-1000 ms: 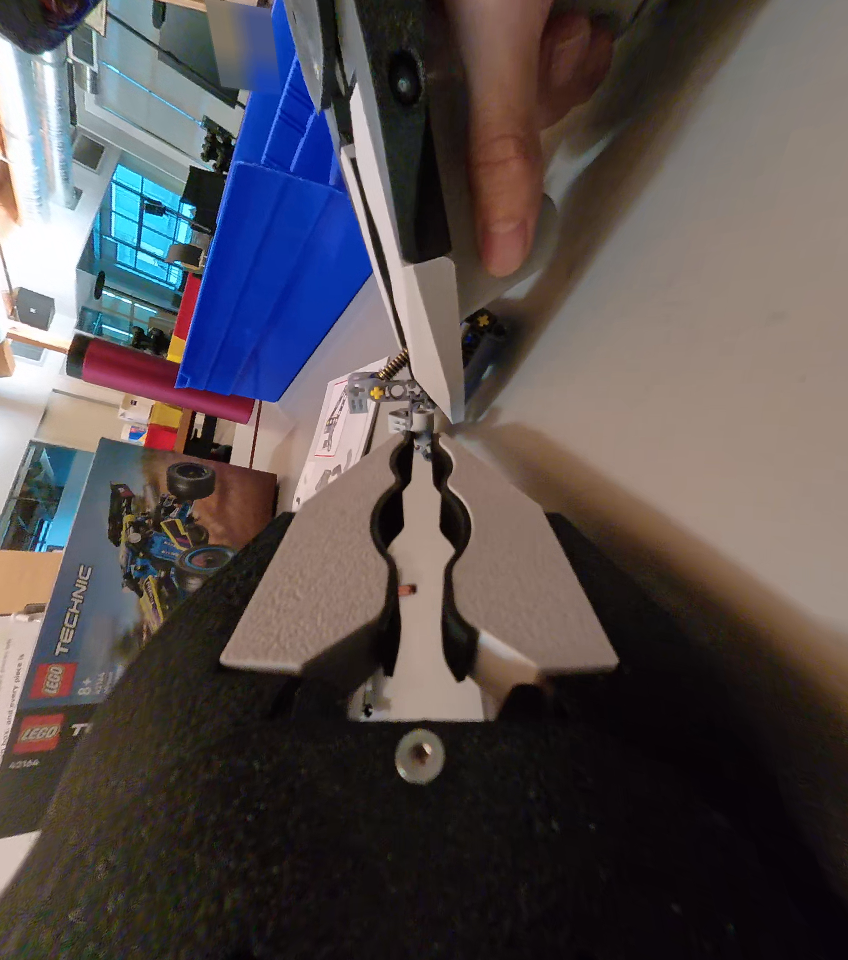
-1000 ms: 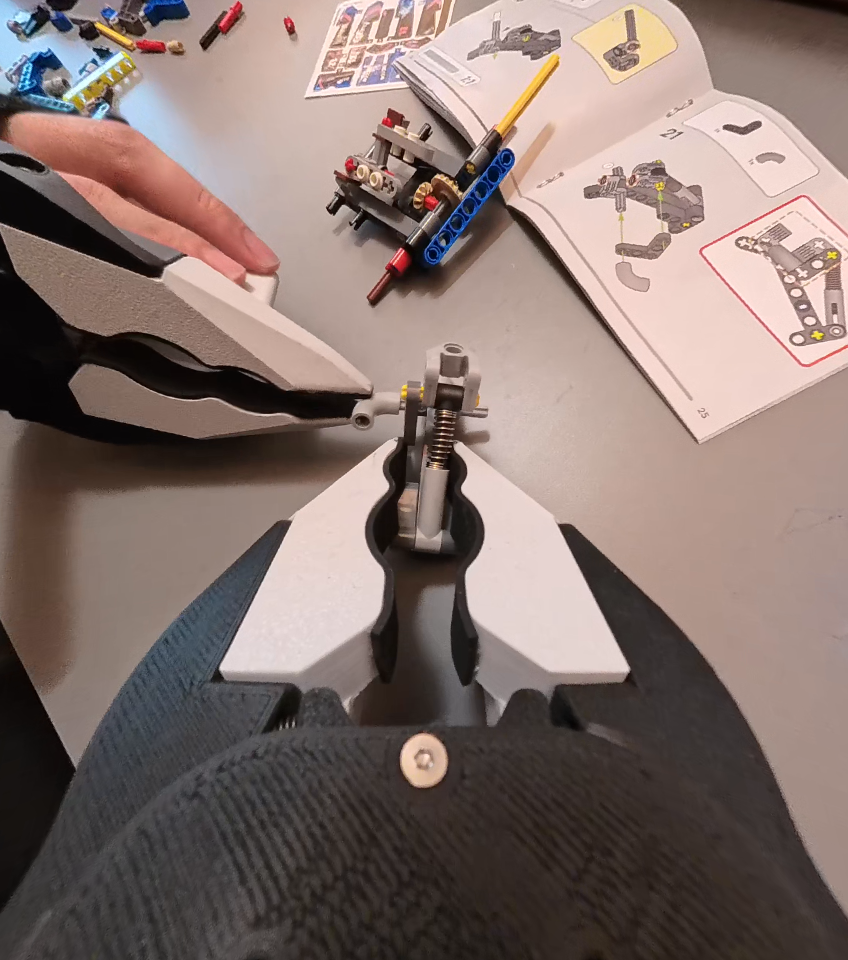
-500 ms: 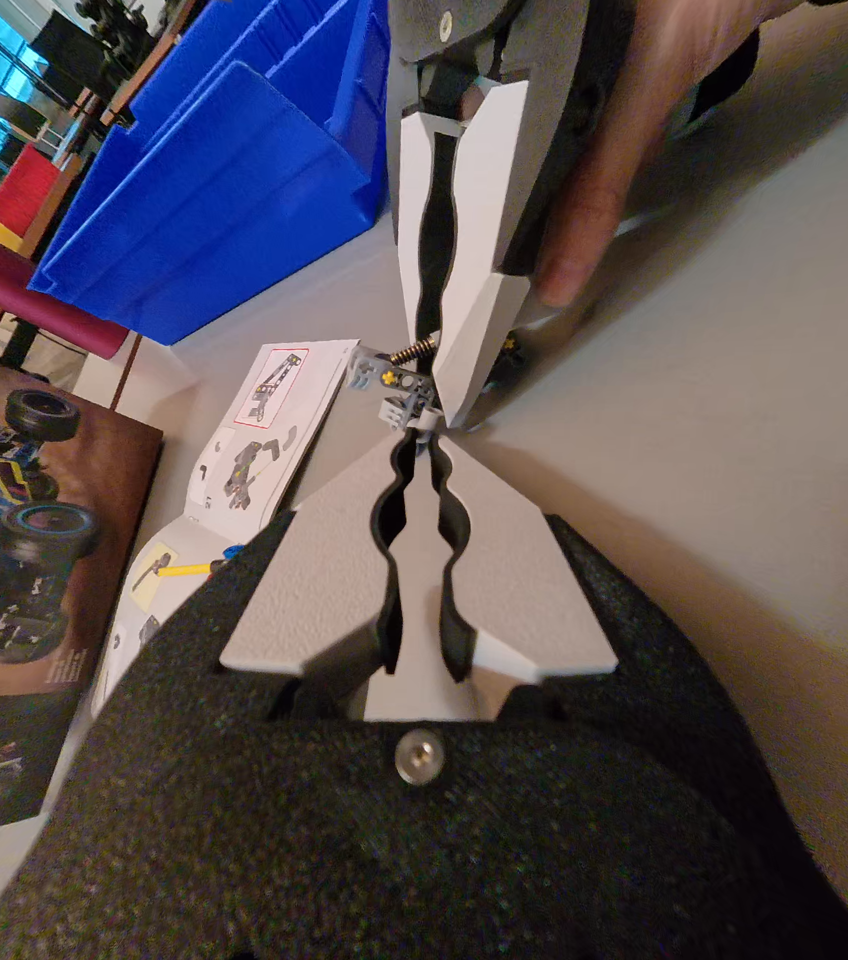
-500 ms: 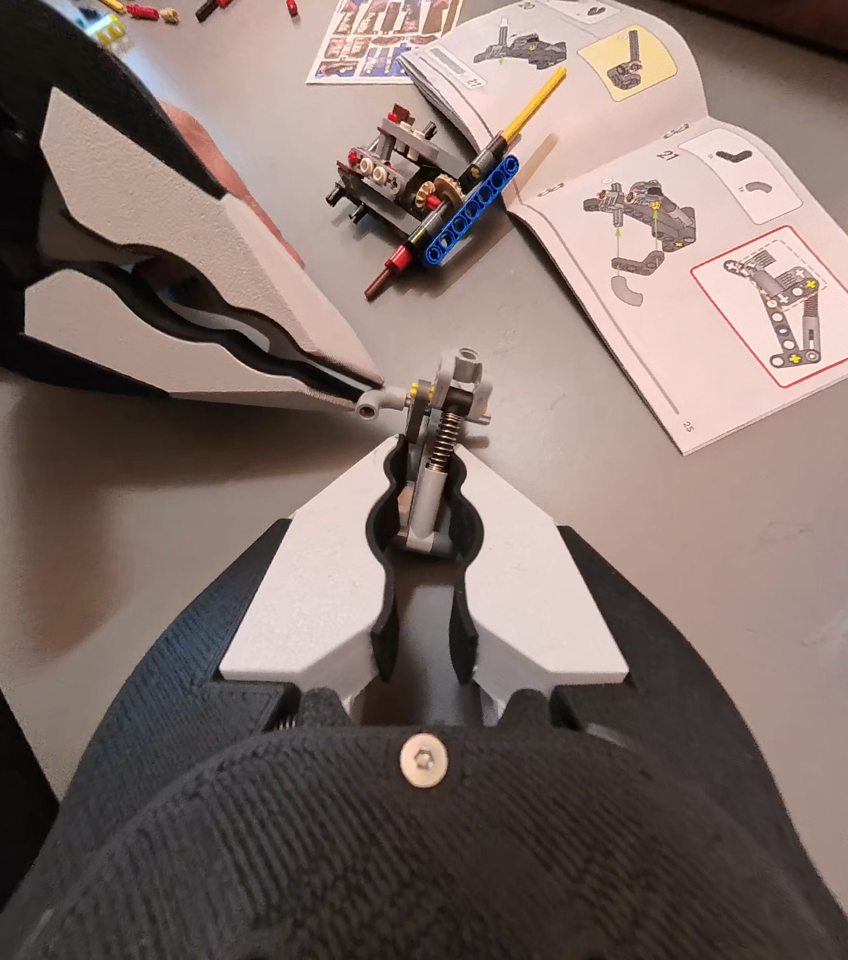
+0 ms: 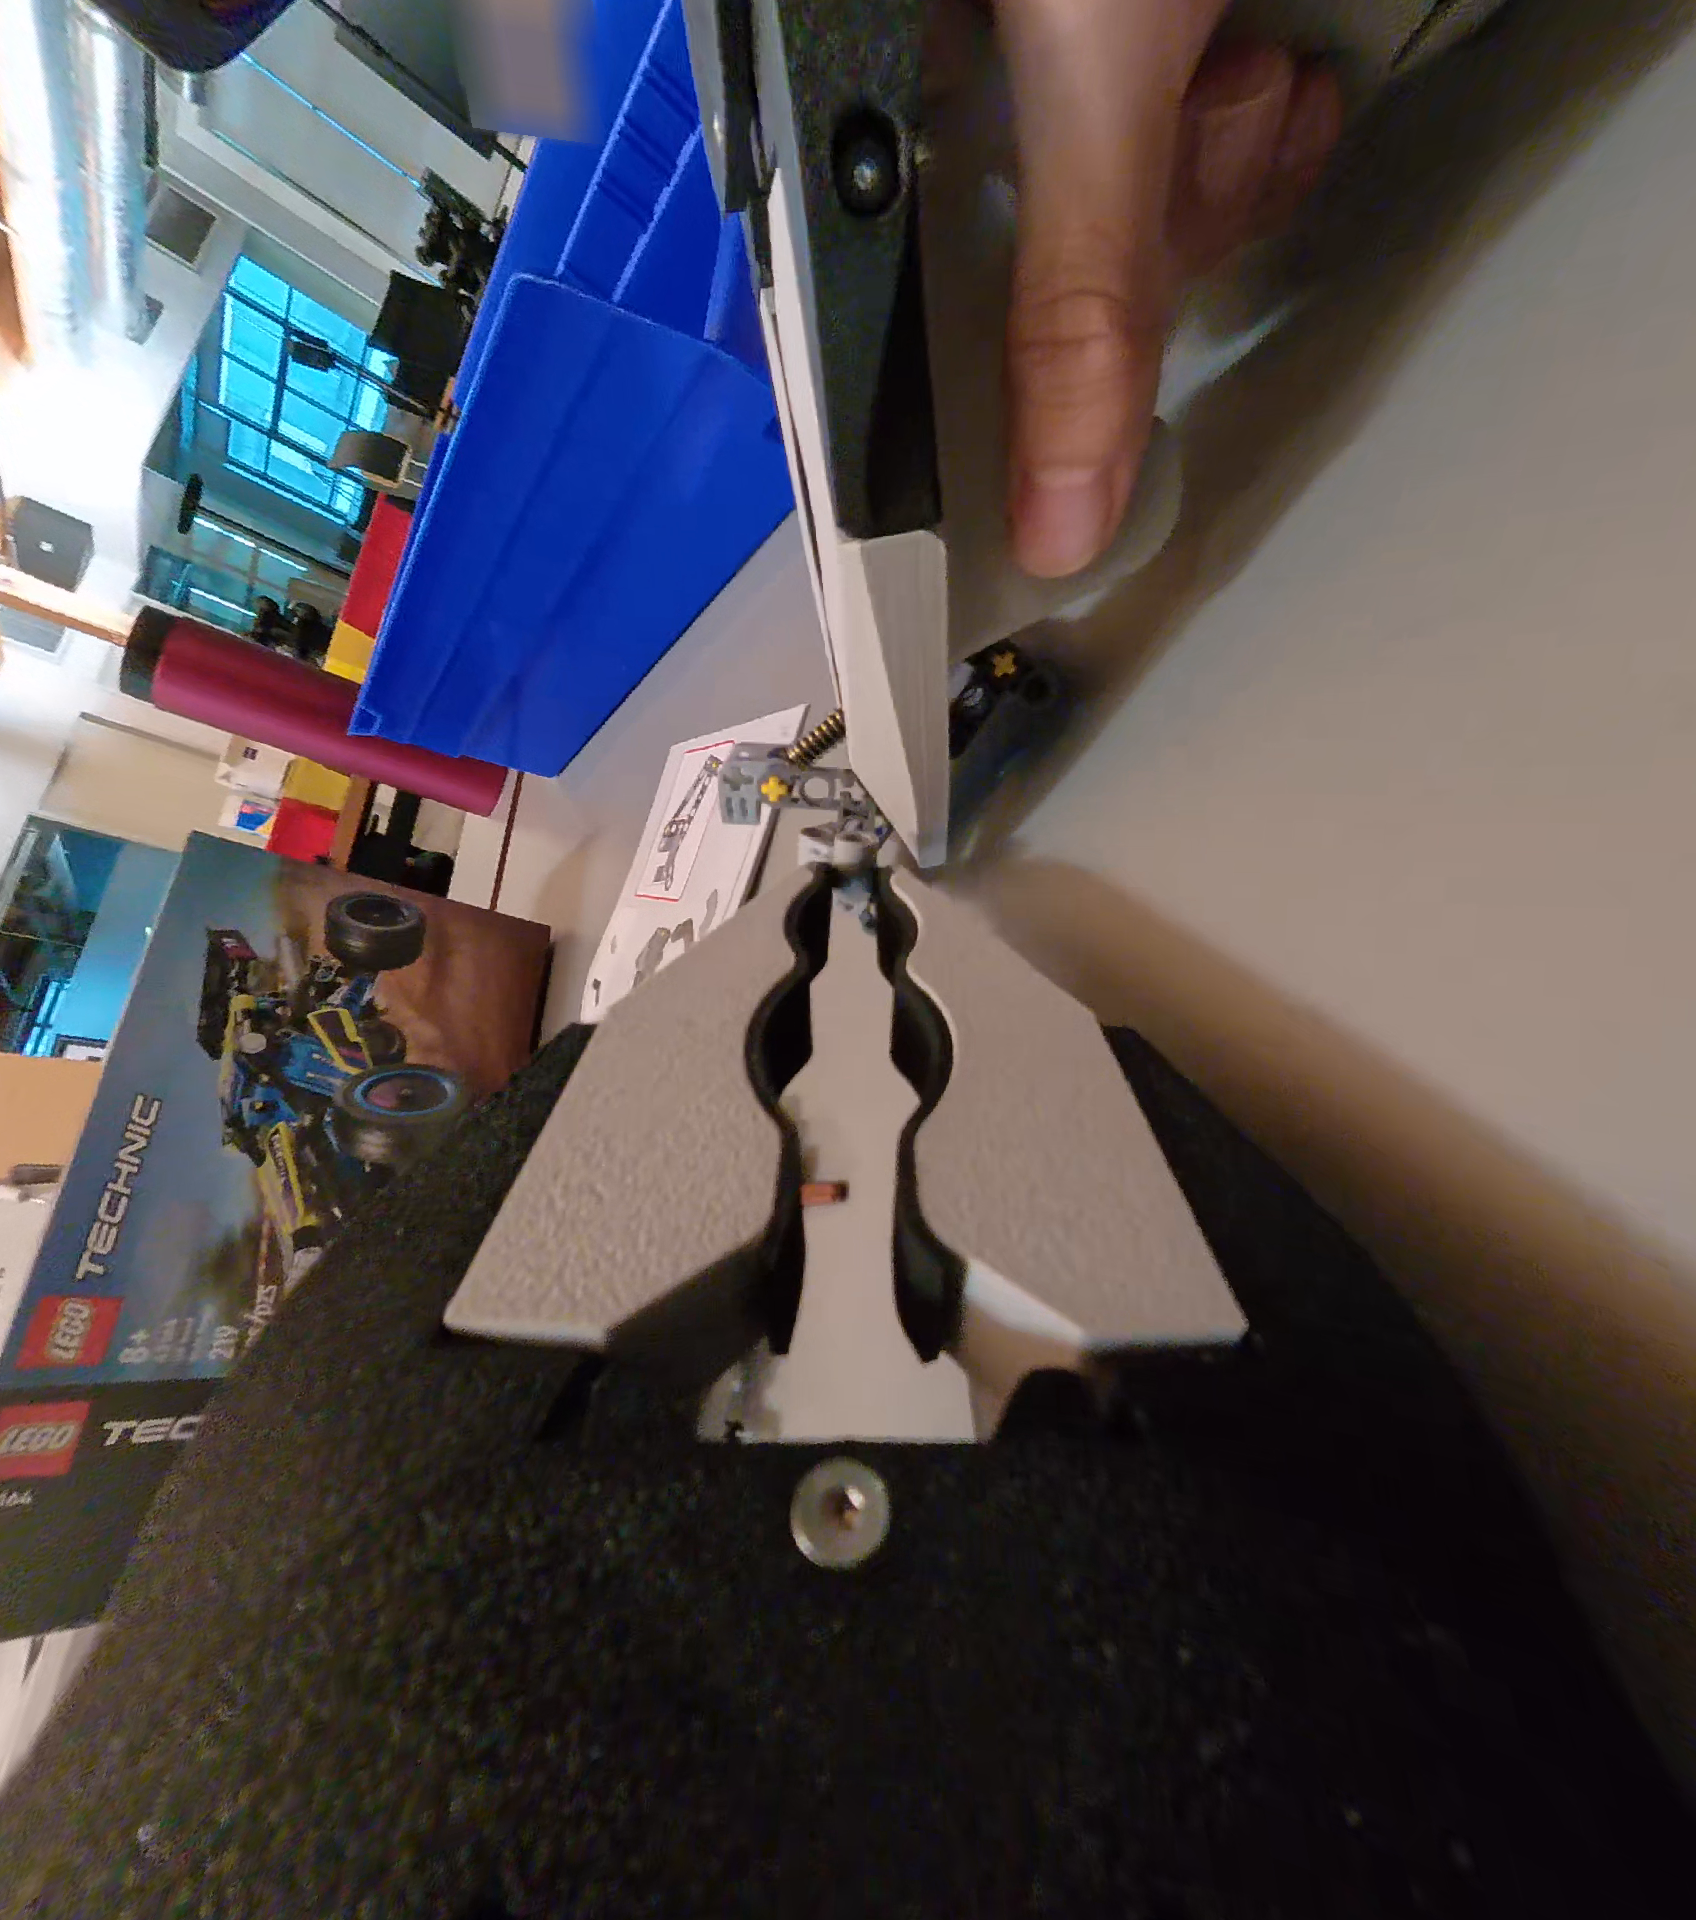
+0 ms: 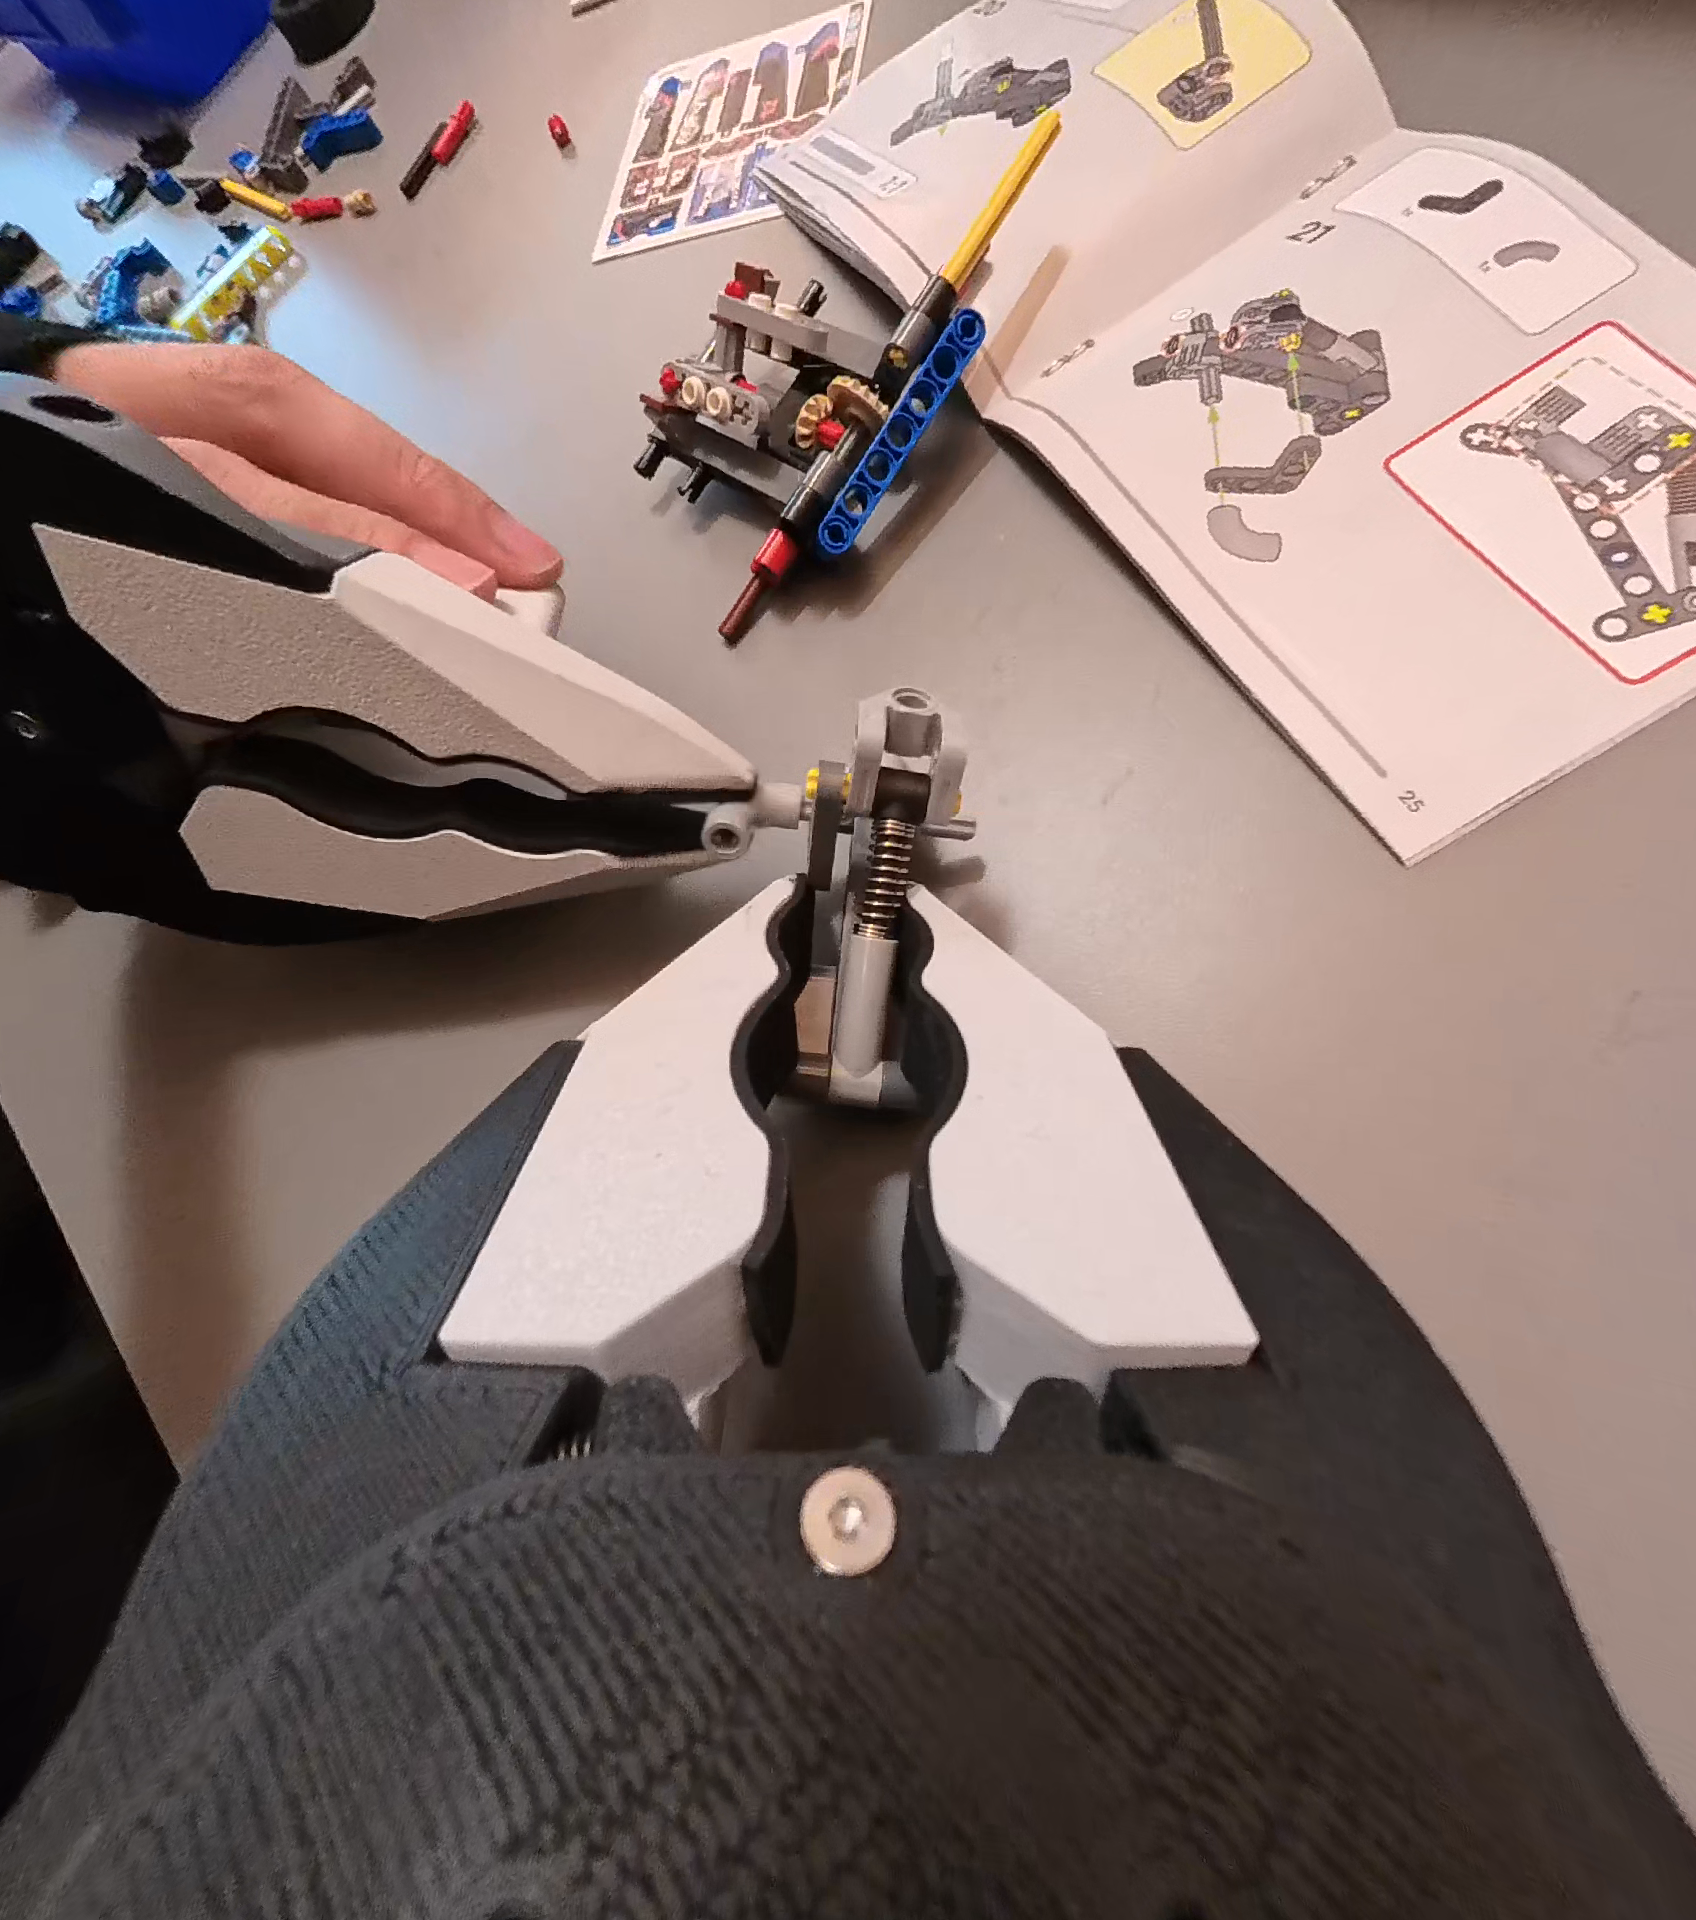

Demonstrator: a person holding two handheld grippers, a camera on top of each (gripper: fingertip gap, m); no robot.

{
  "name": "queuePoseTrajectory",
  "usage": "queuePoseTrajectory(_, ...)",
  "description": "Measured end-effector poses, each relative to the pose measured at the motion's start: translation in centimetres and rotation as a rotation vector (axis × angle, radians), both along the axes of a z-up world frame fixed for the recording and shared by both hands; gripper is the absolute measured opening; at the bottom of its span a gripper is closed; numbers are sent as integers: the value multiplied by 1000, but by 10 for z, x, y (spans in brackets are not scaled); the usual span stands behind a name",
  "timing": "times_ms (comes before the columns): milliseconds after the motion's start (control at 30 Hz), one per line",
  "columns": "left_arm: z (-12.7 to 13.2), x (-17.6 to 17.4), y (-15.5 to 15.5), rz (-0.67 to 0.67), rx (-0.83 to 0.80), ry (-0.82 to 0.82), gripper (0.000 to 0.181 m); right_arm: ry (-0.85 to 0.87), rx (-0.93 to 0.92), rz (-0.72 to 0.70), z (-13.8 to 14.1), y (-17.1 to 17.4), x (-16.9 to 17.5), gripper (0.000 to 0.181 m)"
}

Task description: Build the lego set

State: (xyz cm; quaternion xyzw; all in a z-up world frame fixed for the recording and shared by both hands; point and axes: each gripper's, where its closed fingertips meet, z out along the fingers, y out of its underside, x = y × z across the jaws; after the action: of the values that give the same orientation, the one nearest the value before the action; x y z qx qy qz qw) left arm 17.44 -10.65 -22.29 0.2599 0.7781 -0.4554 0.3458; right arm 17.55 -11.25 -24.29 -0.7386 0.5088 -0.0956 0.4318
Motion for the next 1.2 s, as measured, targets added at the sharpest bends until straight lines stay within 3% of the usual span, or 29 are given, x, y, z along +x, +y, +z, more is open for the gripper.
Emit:
queuePoseTrajectory(167, -1, 0, 1, 9, 8, 17, 5, -26, -53, 8, -1, 0, 0, 12)
queuePoseTrajectory(300, -1, 0, 2, 7, 4, 176, 5, -63, -114, 44, -1, 0, -1, 11)
queuePoseTrajectory(667, -4, 1, 0, 0, 35, 280, 5, -107, -200, 57, -2, -1, 1, 11)
queuePoseTrajectory(933, -3, 1, -3, 7, 33, 13, 5, 4, 61, 74, 4, -6, -1, 22)
queuePoseTrajectory(1067, -1, 0, -3, 9, 43, -53, 5, -29, 13, 81, 8, -13, -6, 23)
queuePoseTrajectory(1200, 9, 0, -2, 5, 3, -159, 5, -58, 49, 79, 13, -10, -3, 6)
